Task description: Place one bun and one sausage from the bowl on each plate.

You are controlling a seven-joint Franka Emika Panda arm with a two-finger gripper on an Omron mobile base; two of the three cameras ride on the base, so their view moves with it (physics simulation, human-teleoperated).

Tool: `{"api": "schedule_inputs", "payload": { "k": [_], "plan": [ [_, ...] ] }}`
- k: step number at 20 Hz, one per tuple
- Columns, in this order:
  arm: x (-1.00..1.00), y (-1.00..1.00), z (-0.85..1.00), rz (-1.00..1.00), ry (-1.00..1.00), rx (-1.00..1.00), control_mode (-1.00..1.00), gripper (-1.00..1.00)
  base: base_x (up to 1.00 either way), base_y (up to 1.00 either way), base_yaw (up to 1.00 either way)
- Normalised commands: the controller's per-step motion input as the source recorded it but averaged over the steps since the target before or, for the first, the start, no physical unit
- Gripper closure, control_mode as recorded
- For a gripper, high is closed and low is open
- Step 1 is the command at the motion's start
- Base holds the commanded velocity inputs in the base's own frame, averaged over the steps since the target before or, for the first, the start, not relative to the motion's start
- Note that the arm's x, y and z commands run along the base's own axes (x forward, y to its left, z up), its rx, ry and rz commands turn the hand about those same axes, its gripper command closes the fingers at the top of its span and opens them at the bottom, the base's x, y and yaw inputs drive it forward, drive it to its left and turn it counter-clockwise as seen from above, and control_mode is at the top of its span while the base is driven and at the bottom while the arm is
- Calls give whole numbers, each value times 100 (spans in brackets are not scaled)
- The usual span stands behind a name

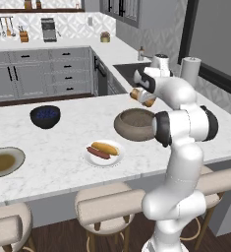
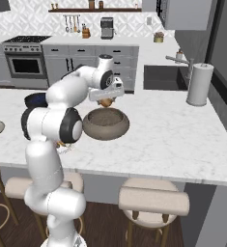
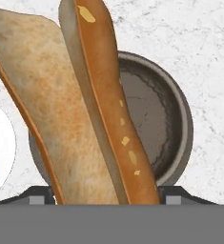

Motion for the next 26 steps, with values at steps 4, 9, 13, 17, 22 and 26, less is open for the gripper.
{"api": "schedule_inputs", "payload": {
  "k": [4, 9, 13, 17, 22, 26],
  "plan": [
    [-100, 21, 12, 0, 0, 0, -100, 100, 0, 0, 0],
    [-100, 0, 0, 2, 0, 0, -100, 100, 0, 0, 0],
    [-98, 3, 9, 6, -1, 0, -100, 100, 0, 0, 0],
    [-88, 10, 74, 1, -6, 0, -100, 100, 0, 0, 0],
    [-38, 0, 15, 1, -1, 0, -100, 100, 0, 0, 0],
    [-8, 0, 0, 0, 0, 0, 100, 100, -13, 0, 0]
  ]
}}
